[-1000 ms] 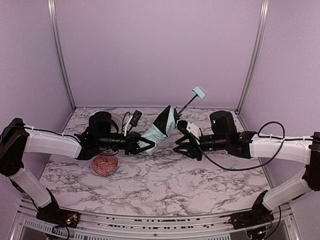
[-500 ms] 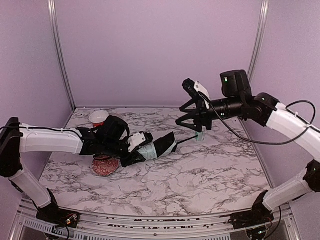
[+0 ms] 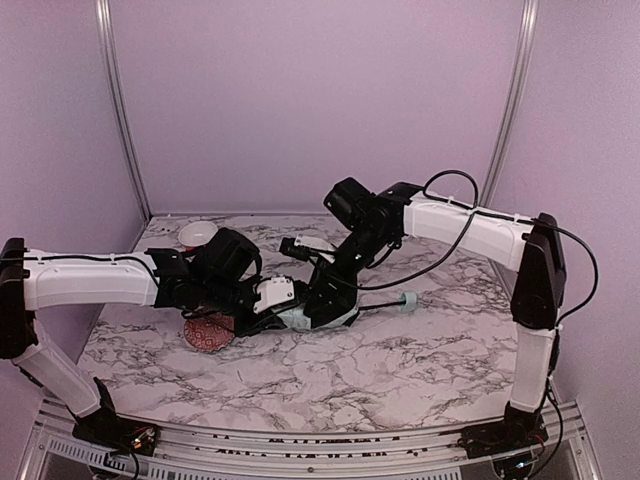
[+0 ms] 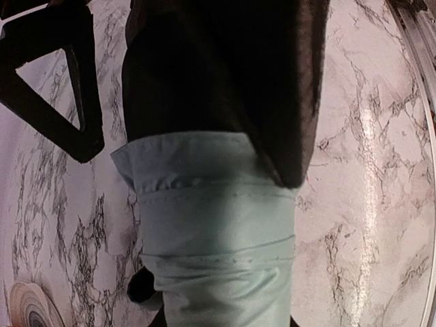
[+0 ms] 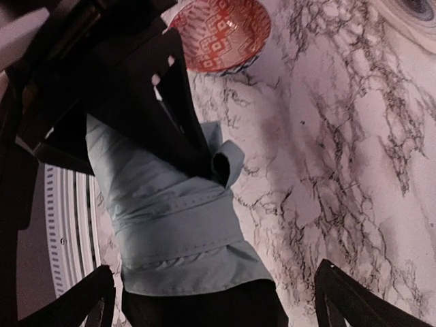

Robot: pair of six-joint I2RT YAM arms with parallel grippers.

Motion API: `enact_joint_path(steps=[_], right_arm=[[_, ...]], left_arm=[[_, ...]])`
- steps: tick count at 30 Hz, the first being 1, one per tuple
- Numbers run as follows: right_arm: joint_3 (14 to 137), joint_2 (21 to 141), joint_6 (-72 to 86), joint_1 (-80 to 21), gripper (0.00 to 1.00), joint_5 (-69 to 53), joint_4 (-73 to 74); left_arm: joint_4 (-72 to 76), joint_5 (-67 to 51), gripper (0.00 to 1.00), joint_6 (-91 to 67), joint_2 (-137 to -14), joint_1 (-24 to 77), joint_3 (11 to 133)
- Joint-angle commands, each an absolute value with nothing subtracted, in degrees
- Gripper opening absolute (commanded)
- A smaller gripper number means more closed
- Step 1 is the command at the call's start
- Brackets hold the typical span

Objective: Put away the umbrella

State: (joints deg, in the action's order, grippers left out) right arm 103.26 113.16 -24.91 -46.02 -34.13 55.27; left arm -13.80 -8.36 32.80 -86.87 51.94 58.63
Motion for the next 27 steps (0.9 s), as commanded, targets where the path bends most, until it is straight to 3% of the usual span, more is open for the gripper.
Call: enact_joint_path(steps=[1,7,10,12,14,18,24,27], right_arm=[[105.2,116.0,-26.0,-49.8,0.96,-30.5,56.7],[102.6,119.6,-26.8,-50.1,0.81,-32.0,56.1],[100.3,119.3,-26.5,-50.2,0.79,-34.1,54.3],[99.0,118.5,-25.9,-50.2,0.67,-34.8,52.4],[98.1,117.7,-25.1,-50.0,0.5,-34.3,50.7],[95.5,115.5,-23.1,-48.8,0.35,-34.3,46.5],[88.9,108.0,-16.6,-43.3,0.26,-38.9,35.5],[84.6,103.1,-13.6,-42.2,0.26,-39.9,27.0]], left_arm=[[-14.3,-6.5,0.0,34.5,-87.4,52.4,62.0],[-14.2,-5.5,0.0,33.3,-87.7,52.5,62.6],[-14.1,-4.0,0.0,31.9,-88.2,52.5,63.2],[-13.6,-2.6,0.04,30.8,-88.6,52.5,63.5],[-12.8,-0.9,0.18,29.6,-88.5,52.5,63.5],[-8.8,3.1,0.54,27.5,-86.7,52.5,61.7],[2.7,3.5,0.94,21.4,-78.1,50.2,54.9],[11.6,-3.8,0.99,14.4,-73.0,46.9,50.9]])
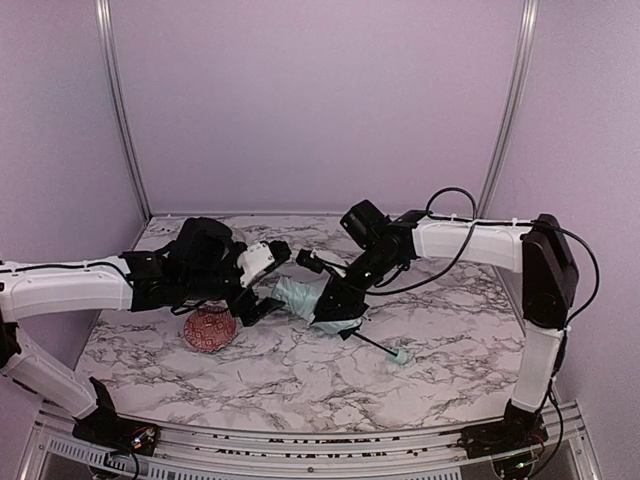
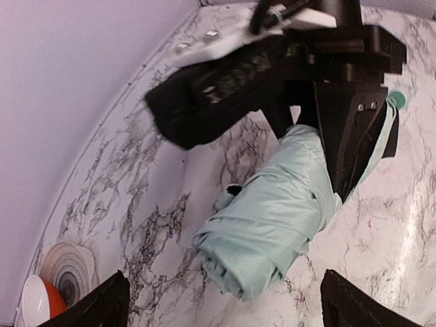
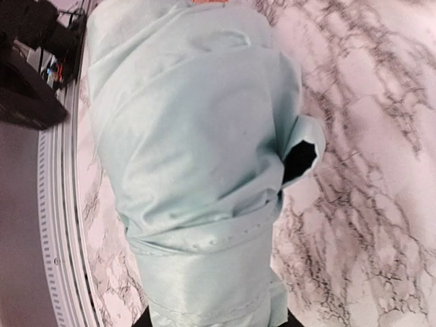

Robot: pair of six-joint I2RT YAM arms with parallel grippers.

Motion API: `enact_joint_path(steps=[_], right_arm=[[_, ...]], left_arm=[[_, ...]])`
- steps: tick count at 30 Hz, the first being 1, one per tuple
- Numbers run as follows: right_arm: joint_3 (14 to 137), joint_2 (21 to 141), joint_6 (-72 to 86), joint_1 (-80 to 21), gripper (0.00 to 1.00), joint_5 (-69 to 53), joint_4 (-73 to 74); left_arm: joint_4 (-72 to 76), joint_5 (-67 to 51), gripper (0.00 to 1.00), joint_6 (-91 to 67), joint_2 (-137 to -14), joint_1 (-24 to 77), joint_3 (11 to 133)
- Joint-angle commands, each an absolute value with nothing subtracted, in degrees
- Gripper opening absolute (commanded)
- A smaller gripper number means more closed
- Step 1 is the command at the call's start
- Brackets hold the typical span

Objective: Put away the umbrella

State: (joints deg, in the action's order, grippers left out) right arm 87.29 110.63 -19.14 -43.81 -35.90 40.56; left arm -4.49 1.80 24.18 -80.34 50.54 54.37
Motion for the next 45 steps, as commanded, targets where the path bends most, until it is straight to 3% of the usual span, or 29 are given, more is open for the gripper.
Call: enact_joint_path(steps=[1,11,16,21,25,34,38,42,45], right_arm=[[83.1,101.5,-12.7,-42.1,0.26,-40.4,24.2],[61.5,87.7,-1.2,-43.4,0.24,-44.2,-23.9],[62.4,88.9,-0.7,-44.0,0.25,-48.9,-26.5],[63.2,89.3,1.6,-43.9,0.25,-55.0,-29.6],[65.2,89.5,0.7,-44.2,0.25,-57.8,-26.7],[66.8,89.9,1.0,-44.8,0.24,-57.8,-27.7],[67.6,91.1,1.3,-44.7,0.23,-58.1,-27.7],[68.2,91.1,0.9,-44.7,0.23,-58.3,-27.4],[68.2,90.7,-1.1,-44.7,0.23,-58.0,-24.7]], left_arm=[[14.3,-6.1,0.99,11.4,-72.0,45.7,49.5],[25.5,-19.3,0.99,-7.1,-76.2,44.6,55.7],[39.3,-28.7,0.94,-9.0,-77.1,44.9,54.1],[40.7,-43.1,0.95,-6.7,-78.9,45.3,53.8],[40.9,-43.0,0.97,-3.2,-77.9,45.6,52.8],[40.9,-49.8,0.92,-1.3,-80.6,48.0,54.8],[40.9,-49.0,0.73,-1.2,-80.6,48.8,55.1],[40.9,-47.8,0.73,-1.4,-80.3,48.8,54.8],[40.9,-45.4,0.52,-2.0,-79.8,48.8,55.0]])
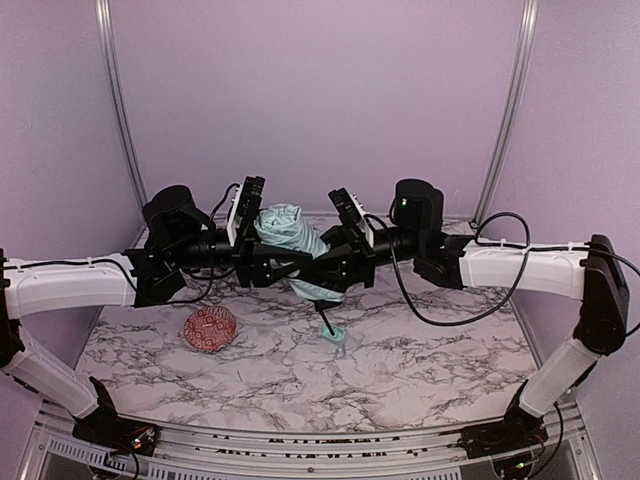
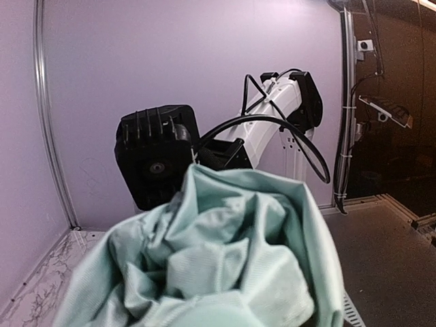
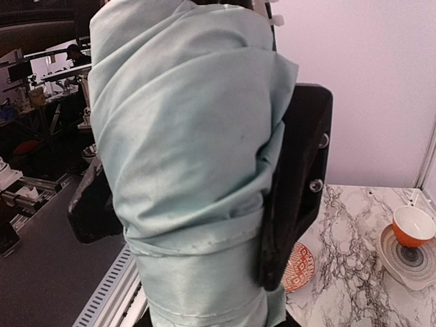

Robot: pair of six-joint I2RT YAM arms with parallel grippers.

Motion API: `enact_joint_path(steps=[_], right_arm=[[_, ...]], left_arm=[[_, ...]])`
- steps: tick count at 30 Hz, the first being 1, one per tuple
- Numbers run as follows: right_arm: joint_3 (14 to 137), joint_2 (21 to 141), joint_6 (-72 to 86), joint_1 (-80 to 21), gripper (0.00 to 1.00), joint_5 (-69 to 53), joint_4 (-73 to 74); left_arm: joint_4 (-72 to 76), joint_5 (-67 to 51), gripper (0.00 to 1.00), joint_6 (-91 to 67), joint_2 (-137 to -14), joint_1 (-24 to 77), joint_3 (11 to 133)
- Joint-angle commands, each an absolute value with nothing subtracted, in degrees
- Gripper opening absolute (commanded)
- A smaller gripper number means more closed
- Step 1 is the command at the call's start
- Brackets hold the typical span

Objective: Put away the umbrella

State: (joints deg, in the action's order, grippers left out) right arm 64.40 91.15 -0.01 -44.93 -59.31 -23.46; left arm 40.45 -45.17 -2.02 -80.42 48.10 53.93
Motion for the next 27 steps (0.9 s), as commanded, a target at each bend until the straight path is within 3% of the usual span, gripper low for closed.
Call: enact_joint_path(steps=[1,5,9,12,14,18,22,27], right_arm=[[68.1,90.6,-1.8,-44.7,0.23,-57.8,-23.9],[68.7,90.5,-4.4,-44.8,0.28,-57.1,-20.6],[69.6,89.7,-9.7,-44.7,0.58,-54.5,-14.1],[68.9,87.7,-17.0,-44.4,0.74,-50.1,-4.7],[67.9,86.0,-20.6,-43.7,0.86,-47.0,-0.5],[65.8,81.6,-23.9,-42.5,0.99,-41.4,4.2],[62.0,76.9,-24.0,-41.7,1.0,-30.9,3.2],[60.3,72.0,-21.4,-40.0,1.0,-20.3,1.3]], left_arm=[[40.9,-45.5,0.46,-2.1,-79.8,48.8,55.2],[40.9,-45.7,0.25,-3.0,-80.1,48.8,55.9],[40.9,-43.3,0.12,-4.0,-79.1,48.7,56.0],[40.7,-40.1,0.01,-3.3,-77.1,48.5,55.4],[40.1,-38.1,0.0,-3.0,-75.9,47.8,54.9],[37.0,-34.1,0.0,-1.4,-73.9,46.2,53.8],[26.2,-26.7,0.0,2.9,-73.1,45.2,57.1],[3.3,-11.7,0.0,9.6,-75.7,45.1,71.6]])
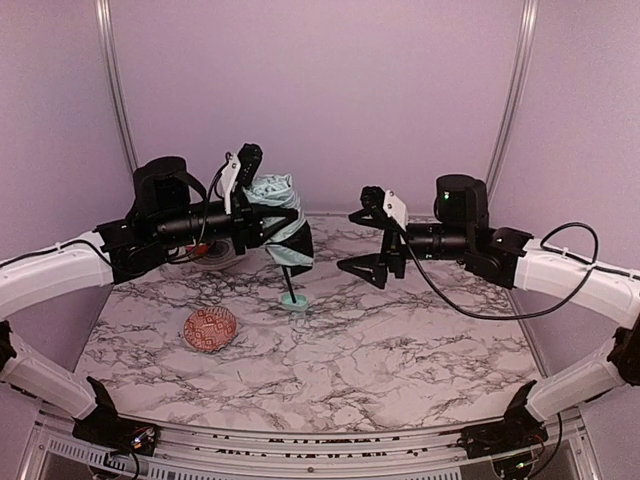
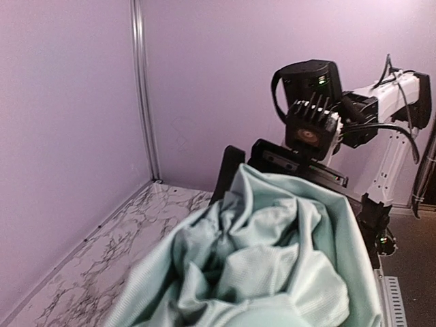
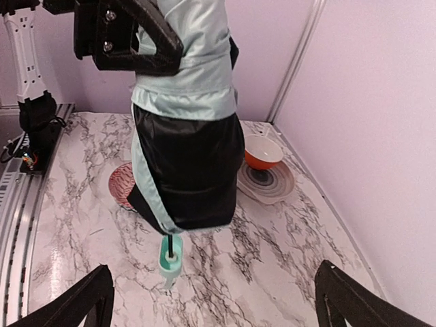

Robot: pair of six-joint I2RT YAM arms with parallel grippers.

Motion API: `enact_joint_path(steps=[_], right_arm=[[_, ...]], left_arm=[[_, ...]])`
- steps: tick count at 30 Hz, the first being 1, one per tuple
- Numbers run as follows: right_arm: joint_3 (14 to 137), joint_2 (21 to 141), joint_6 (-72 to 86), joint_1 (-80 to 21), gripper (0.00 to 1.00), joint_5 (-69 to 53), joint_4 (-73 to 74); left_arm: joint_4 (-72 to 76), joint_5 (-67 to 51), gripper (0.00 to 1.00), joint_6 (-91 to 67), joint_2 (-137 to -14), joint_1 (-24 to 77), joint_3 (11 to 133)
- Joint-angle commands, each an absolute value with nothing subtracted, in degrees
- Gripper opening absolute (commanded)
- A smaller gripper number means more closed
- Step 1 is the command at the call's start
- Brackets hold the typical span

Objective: Put away the umbrella

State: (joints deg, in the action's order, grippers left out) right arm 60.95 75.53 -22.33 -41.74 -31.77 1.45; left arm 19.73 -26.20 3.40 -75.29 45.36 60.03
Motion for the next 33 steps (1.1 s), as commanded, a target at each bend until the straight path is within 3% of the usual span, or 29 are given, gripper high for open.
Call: enact_joint_path(steps=[1,6,12,17,21,24,29,33], right_arm=[[59.8,71.0,-20.6,-39.5,1.0,-18.6,0.3],[54.9,66.1,-15.1,-38.2,1.0,-12.3,-8.8],[54.8,63.9,-11.9,-38.1,1.0,-10.2,-9.8],[51.9,62.8,-10.4,-38.2,1.0,-10.5,-12.1],[48.9,61.9,-9.9,-38.2,1.0,-13.6,-15.3],[47.3,61.2,-9.1,-38.1,1.0,-14.1,-16.4],[47.8,61.2,-9.7,-38.2,1.0,-14.8,-14.5],[49.1,61.5,-10.9,-38.1,1.0,-14.8,-13.1]], left_arm=[[0.4,-7.9,0.0,10.1,-76.6,45.0,74.9],[-4.4,7.0,0.0,8.9,-80.3,45.0,85.6],[-2.0,12.3,0.0,4.7,-83.3,45.0,89.3],[16.0,13.3,0.0,-2.0,-84.0,44.9,71.4],[31.7,10.8,0.0,-9.9,-91.8,45.9,52.0],[51.9,11.1,0.0,-10.8,-99.1,49.9,37.2],[54.7,10.3,0.0,-15.1,-107.5,51.0,33.6],[57.1,6.0,0.0,-13.0,-106.3,51.0,34.0]])
